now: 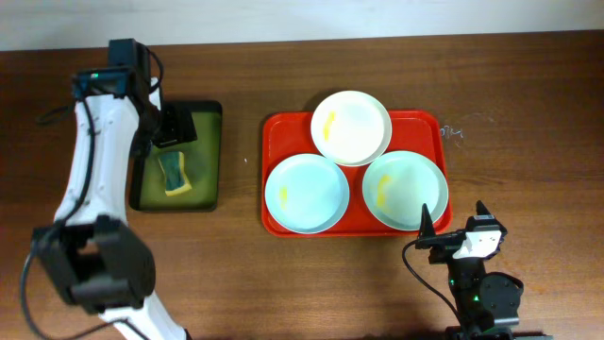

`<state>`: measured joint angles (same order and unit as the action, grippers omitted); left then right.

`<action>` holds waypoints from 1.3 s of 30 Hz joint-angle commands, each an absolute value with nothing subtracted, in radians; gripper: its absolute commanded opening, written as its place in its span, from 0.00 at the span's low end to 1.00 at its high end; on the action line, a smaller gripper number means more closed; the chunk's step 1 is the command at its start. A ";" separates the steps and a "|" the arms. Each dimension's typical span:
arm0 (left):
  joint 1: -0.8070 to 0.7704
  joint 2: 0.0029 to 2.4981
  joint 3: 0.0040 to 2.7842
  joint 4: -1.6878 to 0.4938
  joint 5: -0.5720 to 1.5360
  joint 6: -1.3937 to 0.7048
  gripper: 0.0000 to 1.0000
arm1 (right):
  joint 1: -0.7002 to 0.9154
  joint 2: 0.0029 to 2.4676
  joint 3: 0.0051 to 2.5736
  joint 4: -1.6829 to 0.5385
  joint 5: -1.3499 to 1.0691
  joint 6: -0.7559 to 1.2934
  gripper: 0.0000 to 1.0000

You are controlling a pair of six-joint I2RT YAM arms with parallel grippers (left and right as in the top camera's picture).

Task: Clean dirty plates on tray and stack at the side
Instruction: 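Reach the left gripper into the black tray and grasp the sponge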

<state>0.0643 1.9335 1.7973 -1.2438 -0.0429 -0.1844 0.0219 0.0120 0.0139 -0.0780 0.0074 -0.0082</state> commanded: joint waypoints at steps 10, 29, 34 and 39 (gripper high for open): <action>0.124 2.246 1.813 -1.096 -0.076 -0.212 0.94 | 0.019 0.007 0.006 -0.081 0.012 -0.015 0.98; 0.136 2.299 1.874 -1.251 -0.068 -0.212 0.99 | 0.019 0.007 0.006 -0.081 0.012 -0.015 0.98; 0.136 2.300 1.863 -1.360 -0.068 -0.212 0.99 | 0.019 0.007 0.006 -0.081 0.012 -0.015 0.98; 0.136 2.300 1.790 -1.371 -0.068 -0.212 0.88 | 0.019 0.007 0.006 -0.081 0.012 -0.015 0.98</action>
<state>0.1307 2.2894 1.8286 -1.3708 -0.0643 -0.2100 0.0219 0.0120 0.0139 -0.0780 0.0074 -0.0082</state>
